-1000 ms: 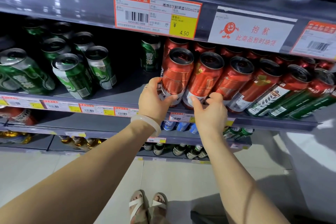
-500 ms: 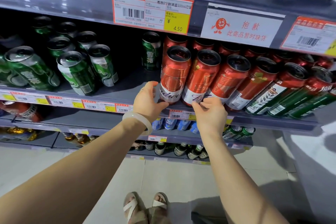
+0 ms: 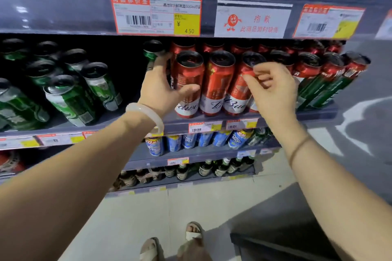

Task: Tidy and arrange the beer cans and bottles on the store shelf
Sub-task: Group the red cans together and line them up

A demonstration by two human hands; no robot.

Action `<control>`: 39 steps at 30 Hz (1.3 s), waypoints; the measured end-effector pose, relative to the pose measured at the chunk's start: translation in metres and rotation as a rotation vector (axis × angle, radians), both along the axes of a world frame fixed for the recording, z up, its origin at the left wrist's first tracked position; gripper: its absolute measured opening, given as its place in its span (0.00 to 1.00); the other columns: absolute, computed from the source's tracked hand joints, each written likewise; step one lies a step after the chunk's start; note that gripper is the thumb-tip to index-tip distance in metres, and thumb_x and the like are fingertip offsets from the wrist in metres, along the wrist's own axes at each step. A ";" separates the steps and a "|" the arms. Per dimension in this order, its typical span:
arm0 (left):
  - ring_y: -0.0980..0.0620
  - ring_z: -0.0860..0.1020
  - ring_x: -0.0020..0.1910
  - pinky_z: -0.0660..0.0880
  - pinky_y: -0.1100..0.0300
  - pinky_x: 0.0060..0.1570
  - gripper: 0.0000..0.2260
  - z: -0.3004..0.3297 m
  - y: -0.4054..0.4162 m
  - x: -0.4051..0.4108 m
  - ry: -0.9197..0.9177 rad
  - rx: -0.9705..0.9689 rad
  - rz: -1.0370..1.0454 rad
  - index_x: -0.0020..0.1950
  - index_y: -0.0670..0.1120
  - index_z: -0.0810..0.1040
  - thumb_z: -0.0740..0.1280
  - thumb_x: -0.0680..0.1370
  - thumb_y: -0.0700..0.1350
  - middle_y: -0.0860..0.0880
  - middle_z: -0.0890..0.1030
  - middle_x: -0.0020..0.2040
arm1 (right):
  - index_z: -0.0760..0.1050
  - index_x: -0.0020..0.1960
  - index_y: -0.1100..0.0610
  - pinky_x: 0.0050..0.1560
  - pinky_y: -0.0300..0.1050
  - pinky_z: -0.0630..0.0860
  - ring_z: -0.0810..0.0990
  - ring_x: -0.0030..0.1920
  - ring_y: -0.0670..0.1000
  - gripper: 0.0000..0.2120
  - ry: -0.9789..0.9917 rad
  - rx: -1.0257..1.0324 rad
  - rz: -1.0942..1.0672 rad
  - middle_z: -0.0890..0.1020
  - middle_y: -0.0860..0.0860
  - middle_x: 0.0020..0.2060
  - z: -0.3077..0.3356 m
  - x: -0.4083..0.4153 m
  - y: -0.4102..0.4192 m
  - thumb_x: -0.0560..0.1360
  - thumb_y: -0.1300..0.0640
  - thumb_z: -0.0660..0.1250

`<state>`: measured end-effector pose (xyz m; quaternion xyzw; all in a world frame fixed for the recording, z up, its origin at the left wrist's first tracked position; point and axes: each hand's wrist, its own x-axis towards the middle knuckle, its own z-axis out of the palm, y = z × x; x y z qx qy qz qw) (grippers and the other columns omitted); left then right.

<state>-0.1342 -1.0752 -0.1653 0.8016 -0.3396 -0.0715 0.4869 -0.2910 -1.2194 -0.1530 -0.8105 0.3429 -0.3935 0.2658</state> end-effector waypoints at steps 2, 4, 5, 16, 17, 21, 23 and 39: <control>0.50 0.77 0.60 0.73 0.53 0.61 0.43 0.006 -0.004 0.002 -0.007 0.002 -0.027 0.66 0.46 0.69 0.73 0.57 0.66 0.47 0.79 0.59 | 0.80 0.49 0.61 0.52 0.47 0.70 0.77 0.47 0.58 0.16 0.121 -0.162 0.041 0.81 0.55 0.43 0.012 0.012 0.002 0.69 0.49 0.70; 0.52 0.77 0.59 0.74 0.54 0.60 0.42 0.012 -0.008 0.005 -0.001 0.002 -0.024 0.64 0.48 0.70 0.73 0.56 0.67 0.49 0.79 0.58 | 0.80 0.54 0.60 0.58 0.48 0.67 0.76 0.55 0.60 0.23 0.287 -0.232 0.085 0.81 0.59 0.50 0.024 0.028 0.001 0.68 0.43 0.69; 0.52 0.77 0.59 0.74 0.55 0.60 0.40 0.015 -0.010 0.006 -0.005 0.010 -0.029 0.64 0.48 0.71 0.74 0.57 0.67 0.49 0.79 0.59 | 0.78 0.58 0.57 0.61 0.49 0.67 0.74 0.60 0.60 0.26 0.380 -0.242 0.107 0.80 0.58 0.56 0.028 0.035 -0.001 0.68 0.40 0.69; 0.56 0.75 0.55 0.71 0.63 0.56 0.25 0.029 -0.013 0.014 0.044 0.114 -0.062 0.62 0.50 0.75 0.75 0.67 0.53 0.54 0.78 0.56 | 0.71 0.65 0.49 0.66 0.56 0.68 0.68 0.67 0.58 0.34 0.631 -0.127 0.206 0.73 0.53 0.66 0.028 0.057 -0.018 0.64 0.33 0.69; 0.58 0.74 0.54 0.70 0.64 0.55 0.25 0.030 -0.011 0.014 0.047 0.116 -0.066 0.63 0.51 0.74 0.74 0.68 0.53 0.55 0.77 0.55 | 0.70 0.65 0.49 0.66 0.56 0.67 0.68 0.67 0.58 0.34 0.642 -0.120 0.227 0.73 0.53 0.66 0.029 0.056 -0.019 0.64 0.34 0.69; 0.60 0.73 0.52 0.68 0.67 0.52 0.24 0.033 -0.010 0.015 0.026 0.121 -0.103 0.63 0.50 0.74 0.74 0.69 0.50 0.56 0.76 0.52 | 0.65 0.69 0.47 0.66 0.54 0.68 0.69 0.67 0.59 0.34 0.702 -0.046 0.315 0.71 0.55 0.68 0.038 0.053 -0.022 0.68 0.38 0.70; 0.58 0.73 0.54 0.68 0.66 0.53 0.26 0.030 -0.009 0.016 0.034 0.122 -0.097 0.64 0.49 0.74 0.74 0.68 0.51 0.55 0.76 0.54 | 0.63 0.71 0.46 0.65 0.51 0.70 0.69 0.67 0.59 0.34 0.740 -0.011 0.351 0.70 0.54 0.68 0.045 0.052 -0.022 0.69 0.40 0.70; 0.52 0.73 0.63 0.65 0.71 0.52 0.25 0.028 -0.009 0.012 -0.011 0.150 -0.070 0.66 0.49 0.71 0.72 0.71 0.52 0.50 0.76 0.64 | 0.59 0.72 0.45 0.66 0.51 0.68 0.67 0.69 0.58 0.39 0.915 -0.098 0.464 0.66 0.52 0.71 0.055 0.062 -0.034 0.66 0.40 0.72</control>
